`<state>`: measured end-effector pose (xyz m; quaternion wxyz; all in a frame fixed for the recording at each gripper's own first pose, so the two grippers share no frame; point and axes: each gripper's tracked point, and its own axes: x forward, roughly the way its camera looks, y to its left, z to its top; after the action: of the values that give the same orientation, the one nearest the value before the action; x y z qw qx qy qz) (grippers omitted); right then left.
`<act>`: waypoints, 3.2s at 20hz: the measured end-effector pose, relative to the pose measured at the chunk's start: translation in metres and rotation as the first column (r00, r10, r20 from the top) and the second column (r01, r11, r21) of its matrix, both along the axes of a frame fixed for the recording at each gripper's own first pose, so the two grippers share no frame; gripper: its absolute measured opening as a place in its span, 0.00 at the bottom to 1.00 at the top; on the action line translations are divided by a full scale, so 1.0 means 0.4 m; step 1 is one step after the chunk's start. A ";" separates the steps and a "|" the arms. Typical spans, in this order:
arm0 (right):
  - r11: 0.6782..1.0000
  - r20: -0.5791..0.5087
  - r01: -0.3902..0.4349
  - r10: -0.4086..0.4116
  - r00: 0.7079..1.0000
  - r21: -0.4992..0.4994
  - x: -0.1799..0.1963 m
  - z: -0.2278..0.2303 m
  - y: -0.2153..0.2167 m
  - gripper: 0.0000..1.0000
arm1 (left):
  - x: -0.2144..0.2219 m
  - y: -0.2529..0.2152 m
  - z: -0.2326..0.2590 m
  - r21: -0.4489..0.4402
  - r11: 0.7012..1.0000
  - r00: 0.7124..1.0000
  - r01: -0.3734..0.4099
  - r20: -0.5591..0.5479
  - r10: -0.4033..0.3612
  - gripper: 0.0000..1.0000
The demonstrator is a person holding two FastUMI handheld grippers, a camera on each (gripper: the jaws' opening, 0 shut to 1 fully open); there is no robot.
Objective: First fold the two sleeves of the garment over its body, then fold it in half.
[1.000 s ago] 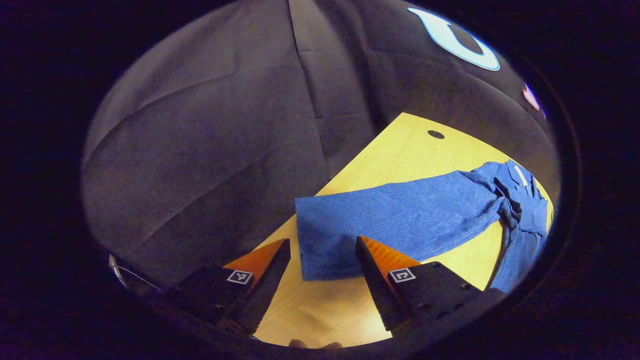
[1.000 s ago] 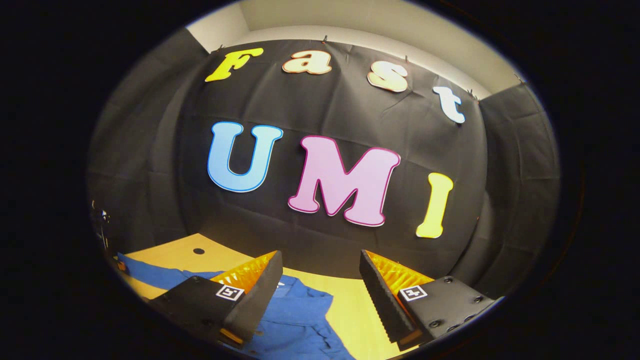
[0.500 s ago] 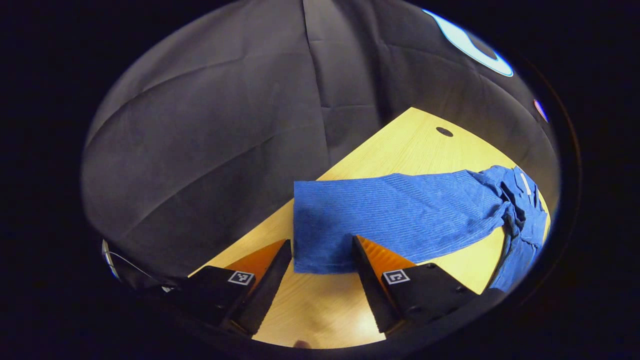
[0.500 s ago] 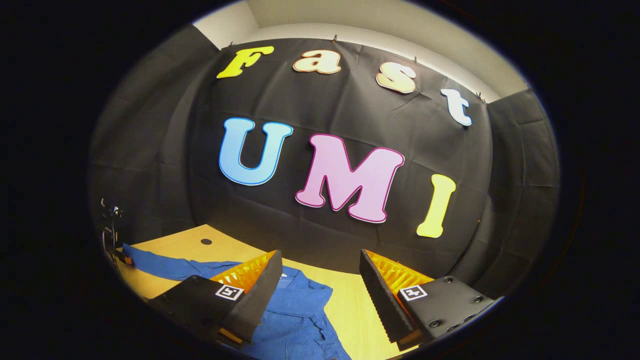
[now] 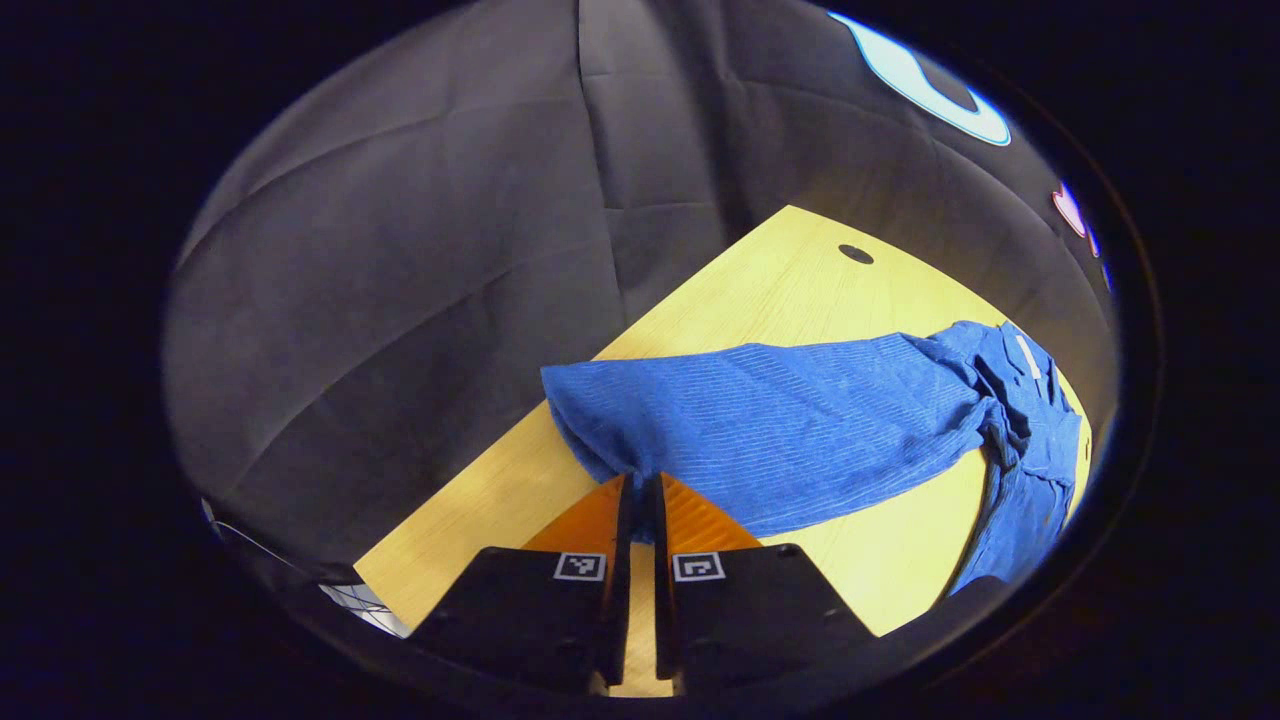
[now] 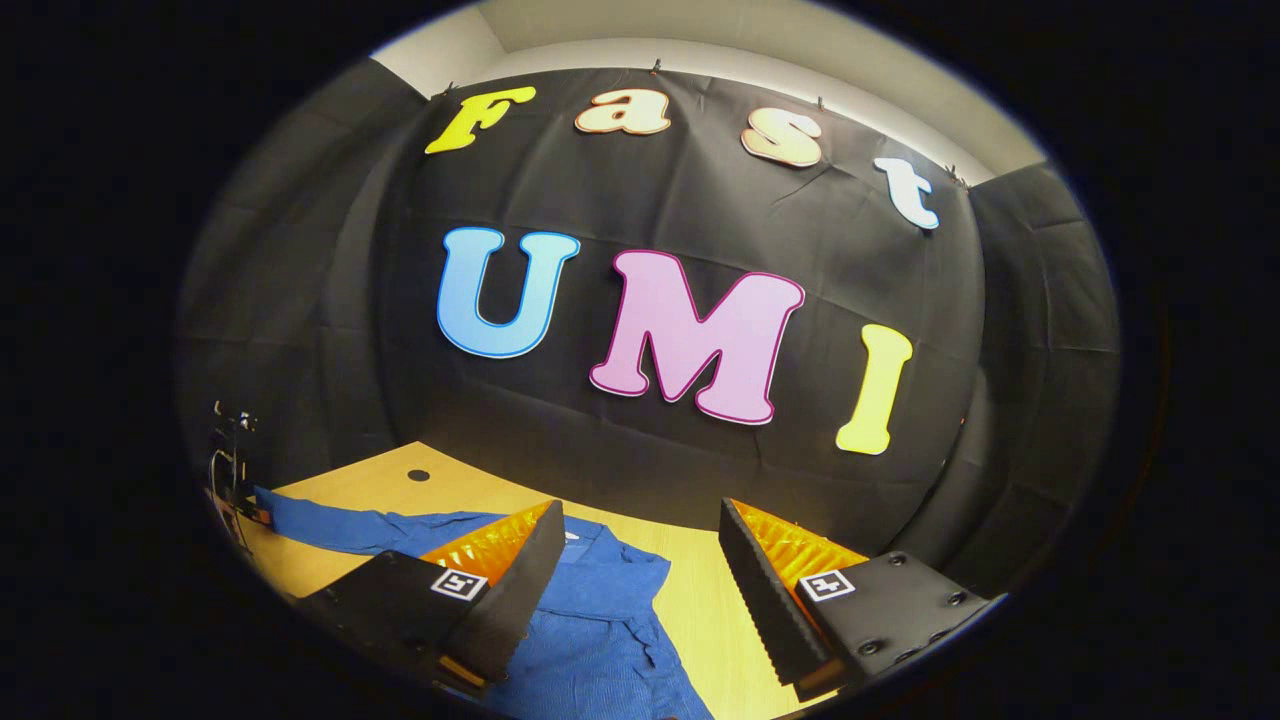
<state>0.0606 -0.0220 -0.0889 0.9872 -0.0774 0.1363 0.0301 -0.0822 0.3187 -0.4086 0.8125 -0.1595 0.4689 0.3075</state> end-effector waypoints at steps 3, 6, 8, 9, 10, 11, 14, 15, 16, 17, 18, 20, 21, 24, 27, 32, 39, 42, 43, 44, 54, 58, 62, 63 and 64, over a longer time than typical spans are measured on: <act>1.000 -0.001 -0.004 0.004 1.000 -0.004 -0.006 -0.002 -0.009 0.97 | 0.010 0.008 0.012 -0.059 0.998 0.999 -0.013 0.032 0.015 0.00; 1.000 -0.005 -0.004 0.004 1.000 -0.004 -0.014 -0.009 -0.026 0.97 | 0.005 0.015 0.030 -0.091 0.995 0.995 -0.041 0.089 0.049 0.00; 1.000 -0.009 0.001 -0.001 1.000 -0.006 -0.020 -0.017 -0.042 0.97 | 0.014 0.017 0.057 -0.078 0.996 0.990 -0.047 0.129 0.057 0.00; 1.000 -0.011 0.005 -0.005 1.000 -0.003 -0.020 -0.021 -0.051 0.97 | 0.023 0.014 0.075 -0.071 0.997 0.988 -0.041 0.147 0.051 0.00; 1.000 -0.014 0.010 -0.010 1.000 0.002 -0.021 -0.026 -0.058 0.97 | 0.033 0.009 0.093 -0.067 0.997 0.986 -0.032 0.162 0.043 0.00; 1.000 -0.016 0.015 -0.015 1.000 0.008 -0.021 -0.031 -0.068 0.97 | 0.049 0.001 0.113 -0.069 0.997 0.983 -0.025 0.178 0.037 0.00; 0.999 -0.030 0.029 -0.028 0.999 0.024 -0.023 -0.047 -0.098 0.97 | 0.120 -0.046 0.179 -0.064 0.998 0.972 0.014 0.234 0.001 0.00; 0.999 -0.031 0.033 -0.032 0.999 0.028 -0.022 -0.050 -0.112 0.97 | 0.152 -0.077 0.207 -0.065 0.997 0.966 0.040 0.256 -0.022 0.00; 0.999 -0.030 0.037 -0.036 0.999 0.029 -0.021 -0.052 -0.126 0.97 | 0.190 -0.106 0.234 -0.061 0.996 0.959 0.069 0.280 -0.050 0.00; 0.999 -0.026 0.041 -0.041 0.999 0.026 -0.019 -0.051 -0.143 0.97 | 0.229 -0.143 0.257 -0.055 0.993 0.951 0.102 0.298 -0.082 0.00; 0.999 -0.022 0.046 -0.046 0.999 0.017 -0.017 -0.051 -0.165 0.97 | 0.276 -0.192 0.281 -0.048 0.989 0.941 0.140 0.318 -0.118 0.00; 0.998 -0.011 0.058 -0.058 0.998 -0.006 -0.012 -0.049 -0.215 0.97 | 0.357 -0.294 0.320 -0.053 0.974 0.915 0.220 0.358 -0.187 0.00; 0.998 -0.007 0.067 -0.067 0.998 -0.010 -0.012 -0.051 -0.236 0.96 | 0.394 -0.344 0.338 -0.051 0.966 0.900 0.255 0.377 -0.218 0.00; 0.995 0.000 0.097 -0.097 0.995 -0.012 -0.011 -0.049 -0.309 0.97 | 0.505 -0.505 0.368 -0.034 0.931 0.857 0.364 0.405 -0.320 0.00; 0.990 0.017 0.126 -0.126 0.992 -0.056 -0.025 -0.058 -0.383 0.97 | 0.576 -0.673 0.380 -0.033 0.888 0.815 0.460 0.412 -0.407 0.00; 0.979 0.014 0.191 -0.191 0.982 -0.074 -0.067 -0.086 -0.516 0.96 | 0.695 -0.991 0.372 -0.069 0.803 0.741 0.592 0.440 -0.508 0.00; 0.963 -0.008 0.262 -0.263 0.965 -0.060 -0.100 -0.107 -0.671 0.97 | 0.767 -1.308 0.239 -0.086 0.732 0.707 0.675 0.357 -0.610 0.00; 0.962 -0.019 0.269 -0.270 0.963 -0.056 -0.121 -0.117 -0.695 0.97 | 0.764 -1.357 0.176 -0.105 0.735 0.724 0.670 0.314 -0.615 0.06; 0.962 -0.029 0.266 -0.268 0.963 -0.057 -0.128 -0.127 -0.697 0.97 | 0.758 -1.374 0.167 -0.124 0.732 0.727 0.669 0.312 -0.612 0.10; 0.962 -0.044 0.268 -0.271 0.962 -0.053 -0.135 -0.137 -0.700 0.97 | 0.749 -1.382 0.158 -0.134 0.732 0.729 0.668 0.312 -0.609 0.18; 0.978 -0.189 0.195 -0.178 0.966 0.075 -0.185 -0.235 -0.505 0.96 | 0.678 -1.259 0.373 -0.036 0.769 0.654 0.638 0.552 -0.517 0.82; 0.969 -0.286 0.223 -0.185 0.940 0.107 -0.247 -0.278 -0.430 0.97 | 0.545 -1.069 0.500 0.113 0.813 0.641 0.571 0.558 -0.528 0.85; 0.949 -0.357 0.305 -0.260 0.897 0.076 -0.345 -0.310 -0.420 0.98 | 0.350 -0.925 0.550 0.199 0.770 0.619 0.606 0.491 -0.613 0.84; 0.943 -0.380 0.326 -0.279 0.882 0.066 -0.375 -0.322 -0.420 0.98 | 0.302 -0.887 0.552 0.216 0.764 0.618 0.608 0.474 -0.627 0.84; 0.936 -0.403 0.346 -0.294 0.867 0.060 -0.402 -0.340 -0.414 0.98 | 0.253 -0.855 0.544 0.227 0.760 0.619 0.609 0.463 -0.634 0.84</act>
<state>-0.1004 -0.1874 -0.2249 0.9346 0.0186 0.3374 -0.1109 0.0191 -0.0234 -0.1908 0.9659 -0.0441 0.2528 -0.0354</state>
